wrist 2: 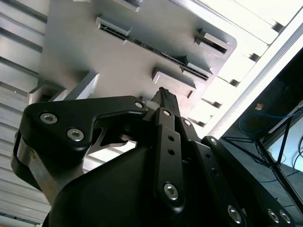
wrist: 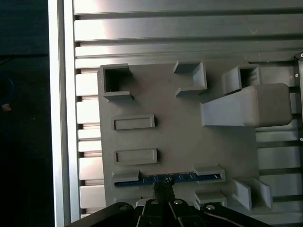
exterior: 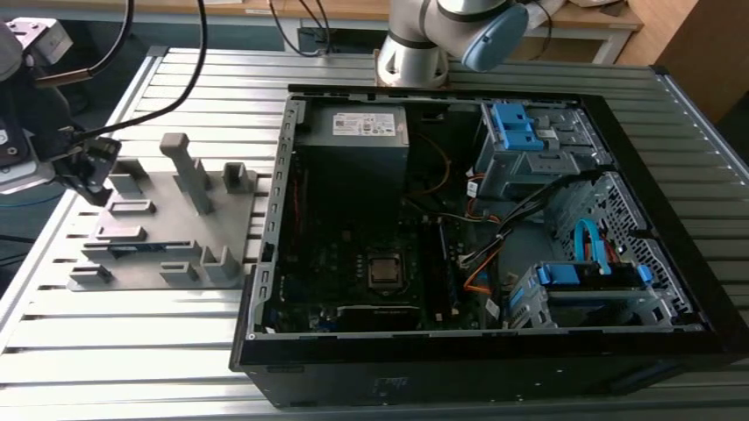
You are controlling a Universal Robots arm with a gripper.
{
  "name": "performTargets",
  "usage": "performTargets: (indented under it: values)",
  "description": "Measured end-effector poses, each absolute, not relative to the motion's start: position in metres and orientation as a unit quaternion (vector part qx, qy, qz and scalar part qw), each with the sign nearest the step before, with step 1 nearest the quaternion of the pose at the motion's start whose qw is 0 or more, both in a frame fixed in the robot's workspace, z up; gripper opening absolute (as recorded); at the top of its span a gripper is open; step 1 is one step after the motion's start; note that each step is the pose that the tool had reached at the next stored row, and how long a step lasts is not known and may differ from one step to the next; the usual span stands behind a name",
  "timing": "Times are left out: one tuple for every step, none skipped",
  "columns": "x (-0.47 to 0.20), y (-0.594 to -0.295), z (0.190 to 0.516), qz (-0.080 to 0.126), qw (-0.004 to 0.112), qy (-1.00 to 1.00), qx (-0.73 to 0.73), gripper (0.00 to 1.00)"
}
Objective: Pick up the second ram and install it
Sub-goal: 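Reach for the second ram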
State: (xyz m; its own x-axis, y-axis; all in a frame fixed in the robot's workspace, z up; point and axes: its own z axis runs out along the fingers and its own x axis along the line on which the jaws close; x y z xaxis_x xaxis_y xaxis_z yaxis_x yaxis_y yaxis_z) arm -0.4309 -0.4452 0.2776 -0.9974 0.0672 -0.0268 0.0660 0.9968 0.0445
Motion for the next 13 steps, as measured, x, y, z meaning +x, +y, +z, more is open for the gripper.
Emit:
performTargets:
  values:
    - [-0.4308, -0.4453, 0.2767, 0.022, 0.014, 0.999, 0.033, 0.1]
    - [-0.4308, -0.4454, 0.276, 0.022, 0.014, 0.999, 0.033, 0.1]
    - [-0.4308, -0.4454, 0.2752, 0.022, 0.014, 0.999, 0.033, 0.1]
    - [-0.4308, -0.4455, 0.2744, 0.022, 0.014, 0.999, 0.033, 0.1]
    - [-0.4308, -0.4456, 0.2737, 0.022, 0.014, 0.999, 0.033, 0.1]
    - [-0.4308, -0.4456, 0.2729, 0.022, 0.014, 0.999, 0.033, 0.1]
    - [-0.4309, -0.4457, 0.2721, 0.022, 0.014, 0.999, 0.033, 0.1]
    - [-0.4309, -0.4457, 0.2713, 0.022, 0.014, 0.999, 0.033, 0.1]
    - [-0.4308, -0.4458, 0.2706, 0.022, 0.014, 0.999, 0.033, 0.1]
    - [-0.4309, -0.4458, 0.2698, 0.022, 0.014, 0.999, 0.033, 0.1]
    - [-0.4308, -0.4459, 0.2689, 0.022, 0.014, 0.999, 0.033, 0.1]
    - [-0.4308, -0.4459, 0.2681, 0.022, 0.014, 0.999, 0.033, 0.1]
    - [-0.4308, -0.446, 0.2672, 0.022, 0.014, 0.999, 0.033, 0.1]
